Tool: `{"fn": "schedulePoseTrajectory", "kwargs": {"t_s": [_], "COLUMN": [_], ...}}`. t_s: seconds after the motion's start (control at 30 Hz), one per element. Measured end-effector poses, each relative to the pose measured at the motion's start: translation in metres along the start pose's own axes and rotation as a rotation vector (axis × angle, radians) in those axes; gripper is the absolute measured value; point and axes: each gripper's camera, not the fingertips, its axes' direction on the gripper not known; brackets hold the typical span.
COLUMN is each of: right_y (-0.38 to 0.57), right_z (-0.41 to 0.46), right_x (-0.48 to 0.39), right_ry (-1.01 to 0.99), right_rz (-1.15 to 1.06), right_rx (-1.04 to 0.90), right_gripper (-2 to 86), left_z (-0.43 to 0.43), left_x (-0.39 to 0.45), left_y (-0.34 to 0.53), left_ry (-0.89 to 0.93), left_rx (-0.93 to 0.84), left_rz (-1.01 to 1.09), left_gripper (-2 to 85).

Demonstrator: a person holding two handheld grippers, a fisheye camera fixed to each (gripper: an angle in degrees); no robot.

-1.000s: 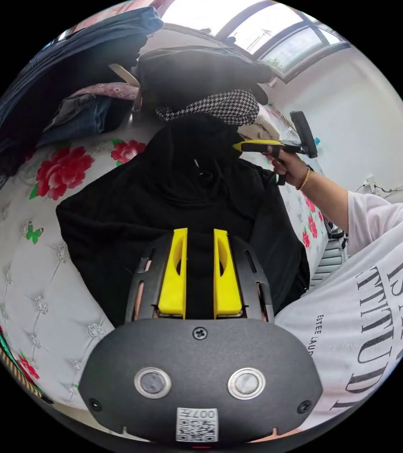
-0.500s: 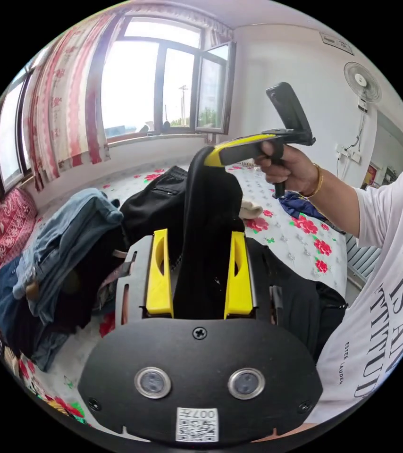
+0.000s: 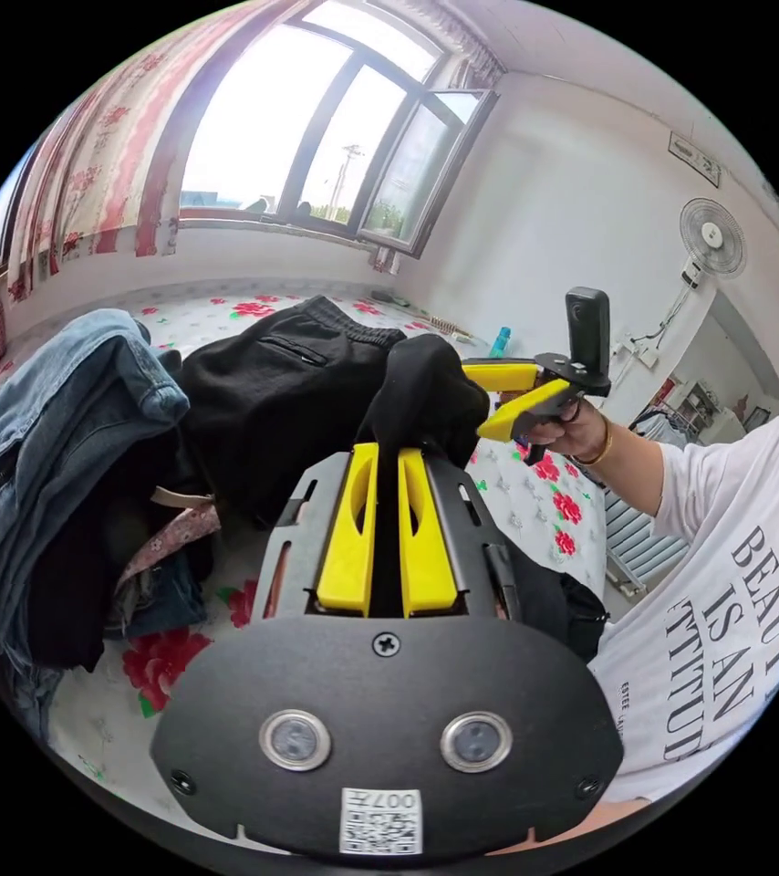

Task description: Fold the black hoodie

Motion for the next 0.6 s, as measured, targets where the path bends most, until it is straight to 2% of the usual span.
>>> {"fn": "schedulePoseTrajectory", "kwargs": {"t_s": [0.1,0.27,0.43,0.5,0.6], "right_y": [-0.014,-0.023,0.009,0.031,0.076], "right_z": [0.010,-0.029,-0.056,-0.049,-0.015], "right_x": [0.002,-0.031,-0.133,-0.171,-0.215], "right_ry": [0.031,0.036,0.070,0.070,0.068], "right_rz": [-0.052,-0.164,-0.332,-0.360,-0.311], "right_rx": [-0.016,0.082,0.056,0.014,-0.102], "right_gripper": [10.3,5.8,4.8,4.9,5.3], "left_z": [0.003,-0.015,-0.039,-0.033,-0.003], "left_x": [0.002,0.024,0.114,0.166,0.218], "left_y": [-0.007,-0.009,0.023,0.060,0.117], "left_ry": [0.010,0.050,0.036,-0.006,-0.046], "left_rx": [-0.031,-0.019,-0.059,-0.124,-0.245], "left_rz": [0.050,0.122,0.318,0.417,0.453], "left_gripper": [3.8,3.8,3.9,4.1,4.5]}}
